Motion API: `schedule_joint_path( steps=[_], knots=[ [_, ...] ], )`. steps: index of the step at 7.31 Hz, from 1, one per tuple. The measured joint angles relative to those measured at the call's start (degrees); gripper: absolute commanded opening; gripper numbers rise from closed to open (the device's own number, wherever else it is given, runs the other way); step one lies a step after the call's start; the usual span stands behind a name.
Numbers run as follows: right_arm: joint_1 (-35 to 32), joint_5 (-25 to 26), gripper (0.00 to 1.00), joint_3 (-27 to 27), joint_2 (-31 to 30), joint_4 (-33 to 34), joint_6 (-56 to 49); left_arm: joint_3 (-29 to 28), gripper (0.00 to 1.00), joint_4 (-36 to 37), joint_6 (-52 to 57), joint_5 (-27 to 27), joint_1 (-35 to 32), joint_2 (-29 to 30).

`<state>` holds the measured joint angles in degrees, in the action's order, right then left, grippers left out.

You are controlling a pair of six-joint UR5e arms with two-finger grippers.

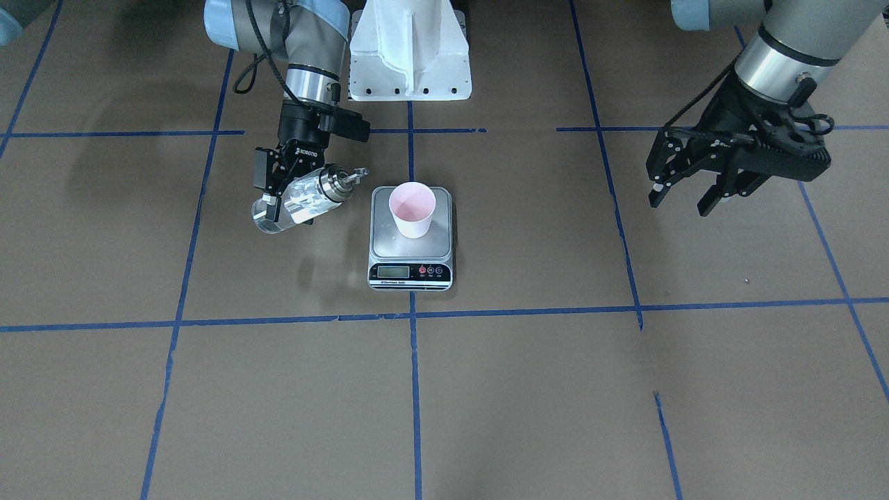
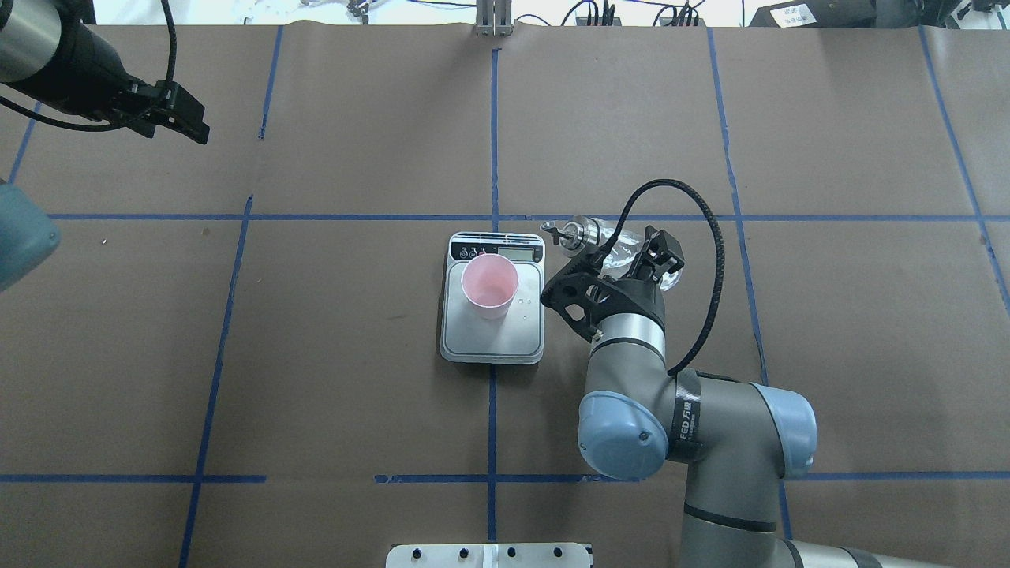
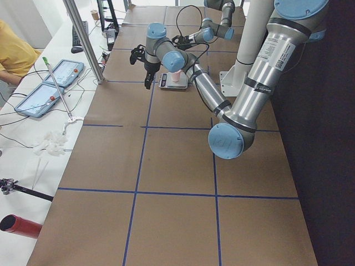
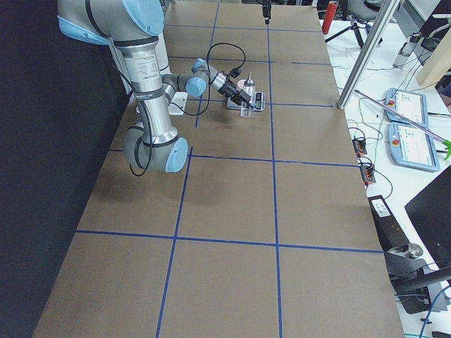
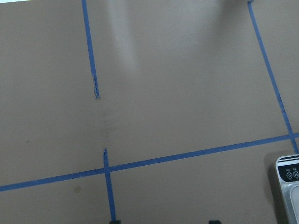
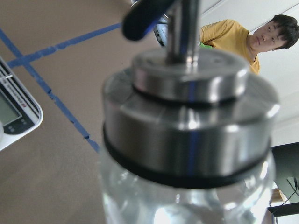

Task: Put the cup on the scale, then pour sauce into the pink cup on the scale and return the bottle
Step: 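Tilt the bottle spout over the pink cup with the right gripper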

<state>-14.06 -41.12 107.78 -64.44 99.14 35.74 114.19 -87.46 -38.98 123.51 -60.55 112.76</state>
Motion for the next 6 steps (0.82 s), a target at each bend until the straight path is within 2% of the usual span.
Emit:
schedule_joint_path(
  steps=[2, 6],
  knots=[
    [0.8, 1.5, 0.00, -0.8, 2.0, 7.3, -0.7, -0.1, 0.70, 0.0, 3.2, 0.0, -1.1, -0.9],
    [1.8, 6.8, 0.00, -2.4, 2.8, 10.8, -6.3, -0.3, 0.70, 0.0, 4.2, 0.1, -1.4, -1.1]
  ],
)
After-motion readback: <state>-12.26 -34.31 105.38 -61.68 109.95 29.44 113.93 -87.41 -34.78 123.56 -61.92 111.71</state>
